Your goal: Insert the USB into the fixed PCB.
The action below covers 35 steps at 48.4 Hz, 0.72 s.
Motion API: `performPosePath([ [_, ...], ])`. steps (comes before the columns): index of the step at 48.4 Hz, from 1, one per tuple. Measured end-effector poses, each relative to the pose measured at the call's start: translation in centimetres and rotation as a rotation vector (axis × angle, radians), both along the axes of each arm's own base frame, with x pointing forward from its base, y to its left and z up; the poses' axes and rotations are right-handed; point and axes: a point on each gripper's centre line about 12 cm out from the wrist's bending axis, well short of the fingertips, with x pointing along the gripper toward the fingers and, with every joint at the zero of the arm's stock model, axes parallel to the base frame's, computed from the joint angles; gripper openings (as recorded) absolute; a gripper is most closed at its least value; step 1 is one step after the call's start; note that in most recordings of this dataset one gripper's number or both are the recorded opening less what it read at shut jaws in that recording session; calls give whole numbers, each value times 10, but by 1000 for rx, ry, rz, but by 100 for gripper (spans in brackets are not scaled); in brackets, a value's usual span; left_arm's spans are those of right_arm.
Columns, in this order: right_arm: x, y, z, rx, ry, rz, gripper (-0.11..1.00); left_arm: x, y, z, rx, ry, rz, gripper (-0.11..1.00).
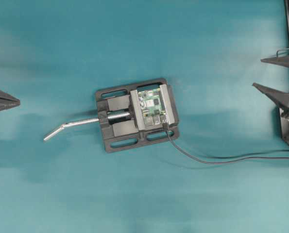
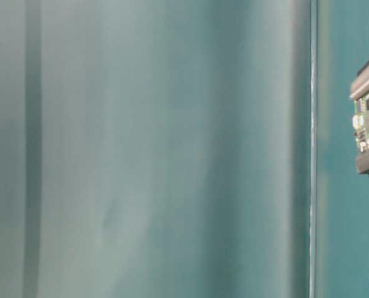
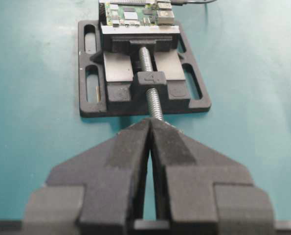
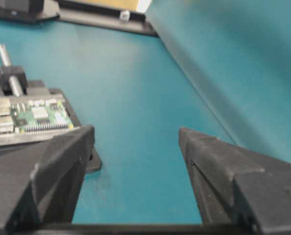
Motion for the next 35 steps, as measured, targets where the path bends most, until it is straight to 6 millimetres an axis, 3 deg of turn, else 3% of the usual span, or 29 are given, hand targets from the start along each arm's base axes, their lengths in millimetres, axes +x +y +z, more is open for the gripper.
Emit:
performPosePath([
  [13,-3,4,3,6,-31,35,77,0,0,0,1,0,0,1],
  [28,1,44,-15,27,124,382,77,0,0,0,0,0,0,1],
  [35,1,47,-20,29,144,400,77,0,0,0,1,0,0,1],
])
